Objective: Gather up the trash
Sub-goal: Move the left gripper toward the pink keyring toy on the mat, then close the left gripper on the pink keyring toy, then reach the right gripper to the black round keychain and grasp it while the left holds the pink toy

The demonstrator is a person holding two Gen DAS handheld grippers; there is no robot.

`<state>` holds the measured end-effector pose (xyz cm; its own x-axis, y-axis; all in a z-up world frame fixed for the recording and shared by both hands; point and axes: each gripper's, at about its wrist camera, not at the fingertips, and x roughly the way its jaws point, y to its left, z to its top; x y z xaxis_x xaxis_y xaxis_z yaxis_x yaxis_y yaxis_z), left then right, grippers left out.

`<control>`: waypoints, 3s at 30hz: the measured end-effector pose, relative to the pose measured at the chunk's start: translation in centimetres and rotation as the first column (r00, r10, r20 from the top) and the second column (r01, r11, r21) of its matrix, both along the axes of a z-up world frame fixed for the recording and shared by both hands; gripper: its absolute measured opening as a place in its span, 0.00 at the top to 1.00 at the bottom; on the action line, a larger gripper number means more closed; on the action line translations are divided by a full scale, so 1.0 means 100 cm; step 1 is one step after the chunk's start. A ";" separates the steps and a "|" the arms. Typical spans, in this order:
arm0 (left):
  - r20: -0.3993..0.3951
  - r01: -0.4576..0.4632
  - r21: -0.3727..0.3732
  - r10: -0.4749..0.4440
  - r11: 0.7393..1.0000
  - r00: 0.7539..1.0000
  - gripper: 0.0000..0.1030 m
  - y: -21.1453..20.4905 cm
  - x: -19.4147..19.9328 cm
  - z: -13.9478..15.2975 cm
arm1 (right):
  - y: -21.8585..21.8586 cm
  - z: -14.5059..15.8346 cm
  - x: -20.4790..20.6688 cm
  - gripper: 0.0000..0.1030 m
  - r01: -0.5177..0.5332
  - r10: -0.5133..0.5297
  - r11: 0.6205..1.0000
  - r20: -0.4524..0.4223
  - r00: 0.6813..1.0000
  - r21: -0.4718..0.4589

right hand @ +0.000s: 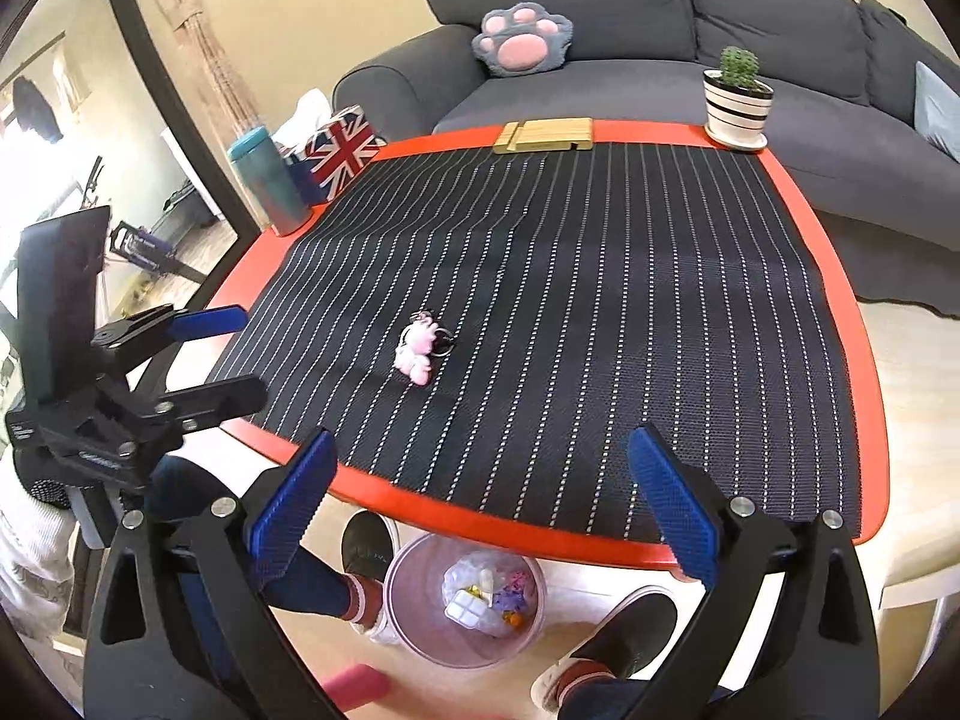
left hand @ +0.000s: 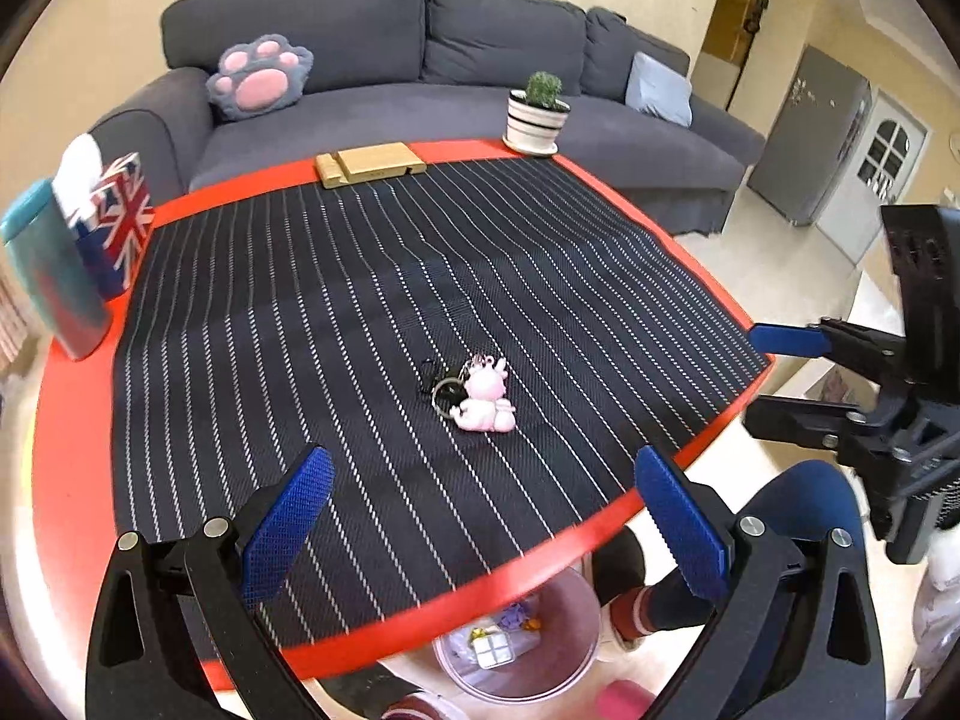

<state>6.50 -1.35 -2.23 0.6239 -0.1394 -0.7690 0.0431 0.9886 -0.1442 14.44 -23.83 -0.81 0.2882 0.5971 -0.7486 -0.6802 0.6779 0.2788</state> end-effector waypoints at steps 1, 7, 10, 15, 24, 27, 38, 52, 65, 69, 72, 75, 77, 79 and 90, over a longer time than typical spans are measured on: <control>-0.009 0.007 0.002 -0.007 1.000 1.000 0.06 -0.001 0.007 -0.003 | -0.001 -0.001 0.002 0.07 0.004 -0.004 1.000 -0.002 1.000 0.002; -0.061 0.032 0.033 -0.030 0.999 0.998 0.06 -0.008 0.037 -0.020 | -0.011 -0.003 0.008 0.07 0.023 -0.023 1.000 -0.009 1.000 0.010; -0.086 0.039 0.032 -0.036 0.999 0.996 0.06 -0.010 0.048 -0.029 | -0.014 -0.004 0.011 0.07 0.030 -0.030 0.999 -0.015 0.999 0.013; -0.117 0.039 0.043 -0.034 0.998 0.993 0.06 -0.012 0.061 -0.042 | -0.016 -0.006 0.012 0.07 0.032 -0.032 0.999 -0.022 0.999 0.020; -0.133 0.043 0.042 -0.037 0.998 0.990 0.28 -0.016 0.068 -0.056 | -0.019 -0.010 0.015 0.07 0.031 -0.031 0.999 -0.034 0.999 0.024; -0.140 0.040 0.044 -0.034 0.998 0.990 0.35 -0.017 0.069 -0.058 | -0.017 -0.011 0.015 0.07 0.027 -0.026 0.999 -0.035 0.999 0.024; -0.158 0.044 0.044 -0.037 0.998 0.987 0.62 -0.015 0.068 -0.062 | -0.008 -0.012 0.015 0.07 0.012 -0.011 1.000 -0.036 0.999 0.018; -0.120 0.049 0.025 -0.045 0.998 0.992 0.64 -0.012 0.061 -0.049 | 0.000 -0.011 0.015 0.07 -0.002 0.003 1.000 -0.030 1.000 0.013; -0.060 -0.010 0.015 0.011 1.000 0.998 0.64 0.015 0.050 -0.018 | 0.033 -0.009 0.021 0.07 -0.063 0.063 0.998 0.001 0.998 -0.023; -0.054 -0.032 0.015 0.033 0.999 0.998 0.64 0.023 0.047 -0.013 | 0.052 -0.009 0.025 0.07 -0.110 0.112 0.992 0.022 0.993 -0.060; -0.051 -0.048 0.011 0.048 0.999 0.998 0.64 0.030 0.044 -0.011 | 0.067 -0.010 0.029 0.07 -0.156 0.159 0.984 0.030 0.987 -0.088; -0.049 -0.062 0.008 0.063 0.998 0.997 0.64 0.036 0.041 -0.009 | 0.085 -0.012 0.034 0.07 -0.212 0.216 0.971 0.030 0.976 -0.115; -0.047 -0.069 0.004 0.069 0.998 0.997 0.64 0.040 0.040 -0.009 | 0.099 -0.014 0.037 0.07 -0.253 0.260 0.958 0.030 0.965 -0.137; -0.047 -0.076 0.001 0.076 0.997 0.996 0.64 0.044 0.038 -0.009 | 0.112 -0.017 0.040 0.07 -0.288 0.297 0.943 0.029 0.954 -0.166; -0.050 -0.105 -0.018 0.104 0.994 0.993 0.64 0.061 0.033 -0.014 | 0.169 -0.047 0.048 0.17 -0.431 0.458 0.849 0.018 0.889 -0.305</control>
